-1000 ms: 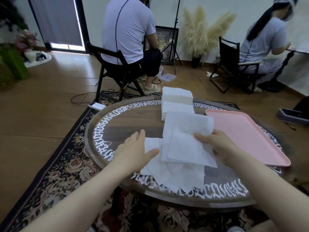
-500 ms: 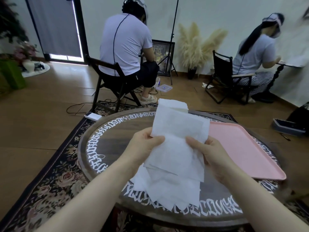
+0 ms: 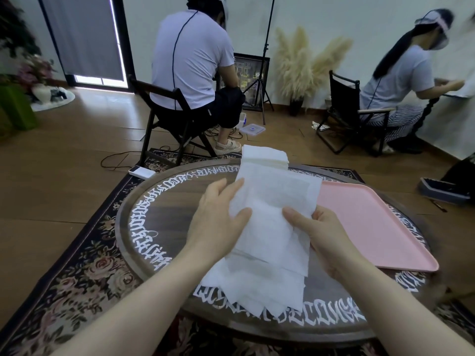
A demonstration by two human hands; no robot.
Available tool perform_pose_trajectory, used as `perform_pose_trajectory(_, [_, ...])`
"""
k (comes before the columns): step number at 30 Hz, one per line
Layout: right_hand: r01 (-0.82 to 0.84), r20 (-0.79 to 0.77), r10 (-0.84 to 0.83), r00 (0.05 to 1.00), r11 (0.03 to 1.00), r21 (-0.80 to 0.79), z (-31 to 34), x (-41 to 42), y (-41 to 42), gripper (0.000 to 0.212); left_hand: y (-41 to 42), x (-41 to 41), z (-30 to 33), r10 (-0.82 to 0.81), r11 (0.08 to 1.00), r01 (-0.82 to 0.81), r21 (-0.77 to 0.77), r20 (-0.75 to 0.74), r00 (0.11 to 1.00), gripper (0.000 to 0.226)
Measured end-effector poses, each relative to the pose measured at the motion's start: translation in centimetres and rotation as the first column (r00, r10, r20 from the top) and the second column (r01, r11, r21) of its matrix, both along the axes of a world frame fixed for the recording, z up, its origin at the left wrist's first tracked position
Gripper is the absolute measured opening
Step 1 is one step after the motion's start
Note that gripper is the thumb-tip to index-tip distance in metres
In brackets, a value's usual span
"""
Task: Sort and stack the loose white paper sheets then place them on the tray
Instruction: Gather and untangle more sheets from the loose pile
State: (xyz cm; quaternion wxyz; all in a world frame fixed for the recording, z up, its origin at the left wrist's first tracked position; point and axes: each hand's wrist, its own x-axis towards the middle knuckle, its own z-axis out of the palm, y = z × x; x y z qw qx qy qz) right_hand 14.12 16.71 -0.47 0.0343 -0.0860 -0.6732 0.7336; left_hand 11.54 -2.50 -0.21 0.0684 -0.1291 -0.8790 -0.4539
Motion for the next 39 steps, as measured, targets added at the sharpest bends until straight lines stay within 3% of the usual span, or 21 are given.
perform_pose_trajectory(1, [0.024,-0.003,-0.024,1.0,1.0,-0.006,0.0,0.0,-0.1,0.013,0.1,0.4,0.1,0.023,0.991,-0.036,-0.129,-0.104,0.994,0.055])
perform_pose_trajectory(2, [0.032,-0.009,-0.032,0.999,0.999,-0.015,0.0,0.0,-0.2,0.011,0.3,0.6,0.0,-0.004,0.987,-0.019,-0.161,-0.145,0.989,0.053])
perform_pose_trajectory(5, [-0.068,-0.042,0.067,0.997,0.997,-0.023,0.1,0.2,-0.9,0.013,0.9,1.9,0.1,-0.171,0.985,0.171,0.006,0.063,0.983,0.06])
perform_pose_trajectory(7, [-0.151,-0.063,0.149,0.987,0.988,-0.022,0.2,0.3,-1.4,0.024,1.3,2.4,0.0,-0.227,0.973,0.221,0.068,0.111,0.968,0.065])
perform_pose_trajectory(15, [-0.235,-0.056,0.23,0.972,0.966,-0.107,0.3,0.2,-1.9,0.039,0.9,1.9,0.5,-0.153,0.968,0.12,0.218,0.139,0.978,0.053])
perform_pose_trajectory(19, [-0.246,-0.041,0.243,0.969,0.961,-0.124,0.4,0.2,-1.9,0.043,0.8,2.1,0.4,-0.191,0.974,0.168,0.153,0.159,0.969,0.06])
perform_pose_trajectory(22, [-0.249,-0.043,0.246,0.968,0.962,-0.108,0.3,0.3,-2.0,0.038,0.8,2.0,0.4,-0.162,0.984,0.15,0.097,0.131,0.978,0.047])
perform_pose_trajectory(25, [-0.212,-0.045,0.209,0.977,0.975,-0.069,0.2,0.3,-2.0,0.04,0.7,1.9,0.7,-0.128,0.984,0.108,0.139,0.142,0.982,0.025])
perform_pose_trajectory(31, [-0.153,-0.066,0.148,0.987,0.985,-0.08,0.1,0.2,-1.5,0.028,1.0,1.9,0.8,-0.134,0.97,0.091,0.226,0.184,0.974,0.05])
perform_pose_trajectory(35, [-0.078,-0.07,0.073,0.995,0.994,-0.081,0.3,0.0,-0.9,0.034,0.6,0.9,0.6,0.012,0.931,-0.052,0.36,0.112,0.994,0.036])
perform_pose_trajectory(39, [0.012,-0.184,-0.044,0.982,0.985,-0.175,1.0,-0.2,0.1,0.04,-0.5,-0.5,0.3,0.188,0.768,-0.311,0.56,0.267,0.945,0.027])
